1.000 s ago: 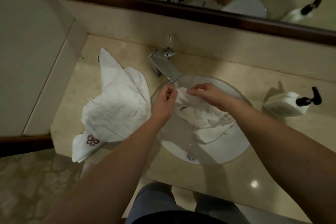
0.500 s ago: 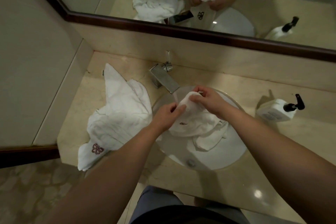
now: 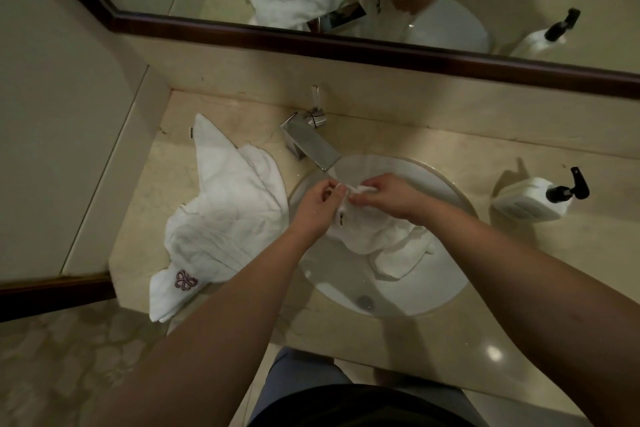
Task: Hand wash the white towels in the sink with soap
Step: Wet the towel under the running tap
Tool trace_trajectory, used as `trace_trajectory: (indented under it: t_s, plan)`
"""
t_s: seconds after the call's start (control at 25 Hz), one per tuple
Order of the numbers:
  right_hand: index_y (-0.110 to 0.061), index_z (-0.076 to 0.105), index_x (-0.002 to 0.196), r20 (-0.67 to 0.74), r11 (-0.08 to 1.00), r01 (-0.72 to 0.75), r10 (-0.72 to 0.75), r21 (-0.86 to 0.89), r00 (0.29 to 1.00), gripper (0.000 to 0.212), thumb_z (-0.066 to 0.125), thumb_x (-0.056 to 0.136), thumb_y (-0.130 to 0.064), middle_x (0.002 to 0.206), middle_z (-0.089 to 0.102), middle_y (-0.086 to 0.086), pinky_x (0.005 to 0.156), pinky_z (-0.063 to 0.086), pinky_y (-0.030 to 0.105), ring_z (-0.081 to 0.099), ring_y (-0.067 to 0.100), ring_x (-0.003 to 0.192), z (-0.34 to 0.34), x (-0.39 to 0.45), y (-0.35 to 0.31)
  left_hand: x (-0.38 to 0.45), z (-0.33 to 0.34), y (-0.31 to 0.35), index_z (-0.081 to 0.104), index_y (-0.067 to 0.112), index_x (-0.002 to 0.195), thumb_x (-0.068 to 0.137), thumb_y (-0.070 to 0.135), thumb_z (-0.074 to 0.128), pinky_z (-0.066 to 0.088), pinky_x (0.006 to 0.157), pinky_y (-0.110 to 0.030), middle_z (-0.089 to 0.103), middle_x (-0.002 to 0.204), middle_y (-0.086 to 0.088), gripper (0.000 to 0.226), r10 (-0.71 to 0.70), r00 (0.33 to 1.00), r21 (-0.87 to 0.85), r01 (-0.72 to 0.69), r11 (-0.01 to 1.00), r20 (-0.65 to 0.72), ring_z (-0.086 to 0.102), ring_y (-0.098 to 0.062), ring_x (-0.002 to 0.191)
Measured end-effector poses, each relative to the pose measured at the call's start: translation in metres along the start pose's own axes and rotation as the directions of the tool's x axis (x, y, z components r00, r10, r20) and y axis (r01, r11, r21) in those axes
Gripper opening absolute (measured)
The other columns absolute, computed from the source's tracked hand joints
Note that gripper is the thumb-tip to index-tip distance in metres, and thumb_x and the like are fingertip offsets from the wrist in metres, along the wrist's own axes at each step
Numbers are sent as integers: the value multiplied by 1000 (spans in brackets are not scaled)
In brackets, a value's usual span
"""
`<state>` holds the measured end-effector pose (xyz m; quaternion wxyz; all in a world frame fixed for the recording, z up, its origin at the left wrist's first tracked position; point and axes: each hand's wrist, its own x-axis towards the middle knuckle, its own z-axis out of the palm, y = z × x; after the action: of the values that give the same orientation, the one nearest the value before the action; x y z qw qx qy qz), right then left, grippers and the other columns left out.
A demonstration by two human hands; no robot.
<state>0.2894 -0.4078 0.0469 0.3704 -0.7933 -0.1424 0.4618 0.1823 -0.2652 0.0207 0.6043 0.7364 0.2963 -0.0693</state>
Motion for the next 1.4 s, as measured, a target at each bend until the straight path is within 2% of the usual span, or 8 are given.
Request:
trace_trajectory:
  t_s: [0.16, 0.28, 0.48, 0.68, 0.96, 1.08, 1.2, 1.4]
  plan:
    - [0, 66, 101, -90, 983, 36, -20, 180, 996, 32, 66, 93, -30, 86, 66, 12, 70, 49, 36, 62, 24, 79, 2, 10, 0, 11, -5, -18, 58, 11, 77, 96, 48, 58, 35, 54, -15, 53, 70, 5, 42, -94, 992, 114, 85, 990, 79, 47, 1, 56]
    - [-12, 67, 97, -135, 974, 13, 19, 227, 991, 15, 63, 95, -26, 87, 70, 5, 70, 56, 30, 67, 17, 76, 5, 18, 8, 19, -4, -50, 60, 12, 121, 87, 54, 68, 45, 75, -26, 65, 107, 1, 55, -221, 956, 261, 166, 951, 195, 62, -14, 93]
    - [-16, 67, 93, -228, 952, 19, 53, 305, 972, 11, 64, 95, -26, 86, 68, 2, 71, 54, 29, 66, 14, 76, 9, 44, 20, 37, -5, -84, 57, 2, 130, 101, 39, 53, 46, 95, -36, 63, 127, -17, 47, -361, 920, 388, 280, 878, 151, 61, -33, 114]
    - [2, 61, 98, -341, 974, 6, 74, 228, 937, 31, 58, 98, -28, 81, 59, 12, 63, 43, 30, 55, 21, 69, 7, 77, 18, 57, -8, -73, 61, 5, 125, 102, 46, 47, 55, 91, -43, 64, 120, -13, 49, -451, 883, -44, 449, 892, -132, 64, -32, 106]
    - [-9, 54, 105, -301, 996, -59, 37, -63, 953, 27, 40, 105, -32, 95, 56, 9, 72, 37, 30, 53, 26, 87, 4, 105, 7, 68, -15, -50, 56, 14, 136, 98, 56, 42, 54, 95, -46, 65, 123, -14, 59, -575, 809, -208, 546, 812, -121, 66, -34, 106]
    - [-8, 56, 106, -287, 990, -112, 85, -80, 954, 28, 47, 103, -35, 98, 55, 10, 71, 36, 28, 54, 25, 90, -1, 109, 14, 67, -17, -58, 63, 3, 124, 90, 23, 68, 57, 69, -31, 71, 99, -10, 40, -582, 811, -456, 496, 739, -59, 69, -27, 84]
    - [-6, 58, 123, -225, 981, -190, 195, 46, 954, 51, 69, 89, -42, 108, 59, 8, 65, 43, 27, 59, 25, 95, -9, 103, 22, 68, -17, -67, 66, 1, 118, 84, 4, 68, 53, 70, -31, 70, 100, -12, 34, -472, 857, -284, 410, 867, -206, 68, -30, 92]
    - [-3, 59, 124, -198, 964, -232, 203, -133, 959, 51, 69, 90, -38, 114, 63, 15, 78, 47, 33, 60, 29, 99, -25, 100, 31, 63, -15, -48, 67, -4, 106, 104, 29, 47, 34, 69, -28, 66, 95, -13, 38, -253, 900, 225, 344, 911, -354, 62, -28, 91]
